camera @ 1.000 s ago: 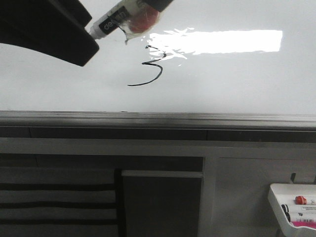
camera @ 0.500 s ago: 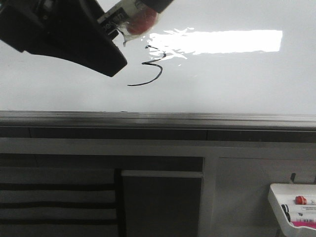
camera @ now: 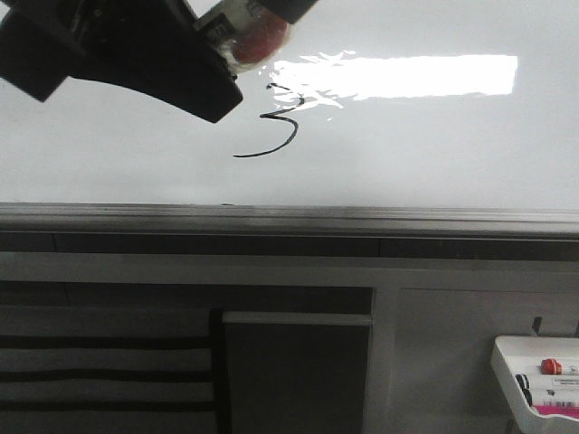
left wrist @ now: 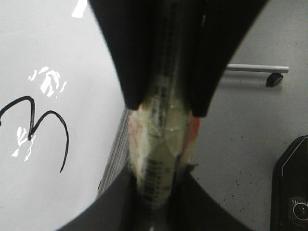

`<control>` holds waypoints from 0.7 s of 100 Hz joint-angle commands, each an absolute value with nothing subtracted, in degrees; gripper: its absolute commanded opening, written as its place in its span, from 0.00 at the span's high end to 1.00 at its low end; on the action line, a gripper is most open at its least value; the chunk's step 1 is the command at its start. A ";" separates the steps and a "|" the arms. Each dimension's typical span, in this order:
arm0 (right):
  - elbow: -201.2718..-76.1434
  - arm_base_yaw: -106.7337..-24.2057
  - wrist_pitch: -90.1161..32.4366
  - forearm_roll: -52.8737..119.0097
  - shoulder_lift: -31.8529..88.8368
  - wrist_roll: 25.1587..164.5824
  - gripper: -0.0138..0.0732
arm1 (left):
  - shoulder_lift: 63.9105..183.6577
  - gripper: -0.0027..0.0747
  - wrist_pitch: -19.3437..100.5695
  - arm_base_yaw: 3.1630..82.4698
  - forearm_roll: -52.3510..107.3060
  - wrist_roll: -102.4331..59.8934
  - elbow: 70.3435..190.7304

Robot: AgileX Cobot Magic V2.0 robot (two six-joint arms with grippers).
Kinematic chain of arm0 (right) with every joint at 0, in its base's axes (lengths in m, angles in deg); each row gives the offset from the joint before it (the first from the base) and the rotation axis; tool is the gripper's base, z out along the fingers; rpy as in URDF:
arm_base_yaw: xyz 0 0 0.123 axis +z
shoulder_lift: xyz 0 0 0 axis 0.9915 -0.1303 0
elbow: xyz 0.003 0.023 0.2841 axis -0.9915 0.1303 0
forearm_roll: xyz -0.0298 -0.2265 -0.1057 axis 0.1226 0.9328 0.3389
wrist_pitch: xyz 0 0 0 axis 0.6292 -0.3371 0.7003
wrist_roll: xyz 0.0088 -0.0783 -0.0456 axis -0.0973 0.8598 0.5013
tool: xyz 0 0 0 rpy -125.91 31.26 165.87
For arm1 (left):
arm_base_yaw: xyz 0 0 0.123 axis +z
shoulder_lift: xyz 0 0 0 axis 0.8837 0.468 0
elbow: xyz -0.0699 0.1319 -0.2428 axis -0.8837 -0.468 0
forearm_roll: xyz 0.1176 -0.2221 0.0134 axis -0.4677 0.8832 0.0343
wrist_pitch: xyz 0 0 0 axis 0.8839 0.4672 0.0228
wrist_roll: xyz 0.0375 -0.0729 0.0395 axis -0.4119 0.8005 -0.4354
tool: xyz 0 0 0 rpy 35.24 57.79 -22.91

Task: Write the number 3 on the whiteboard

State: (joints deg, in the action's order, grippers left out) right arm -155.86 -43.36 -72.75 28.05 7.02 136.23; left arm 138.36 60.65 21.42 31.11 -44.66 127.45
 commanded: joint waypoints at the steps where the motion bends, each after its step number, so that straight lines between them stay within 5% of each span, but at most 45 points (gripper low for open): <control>1: -157.28 -43.37 -70.80 26.48 8.57 136.83 0.89 | 137.28 0.91 57.78 20.99 32.57 -44.64 129.52; 29: -157.28 -43.37 -70.94 26.48 8.57 136.25 0.60 | 137.28 0.98 57.78 20.99 32.57 -44.64 129.52; 70: -158.96 -51.42 -76.08 38.72 15.12 118.06 0.59 | 137.28 0.99 57.37 27.34 31.94 -42.59 129.52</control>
State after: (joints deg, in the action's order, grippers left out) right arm -156.87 -47.98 -76.03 35.40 10.68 123.75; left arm 138.36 60.18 24.41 30.79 -44.76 127.59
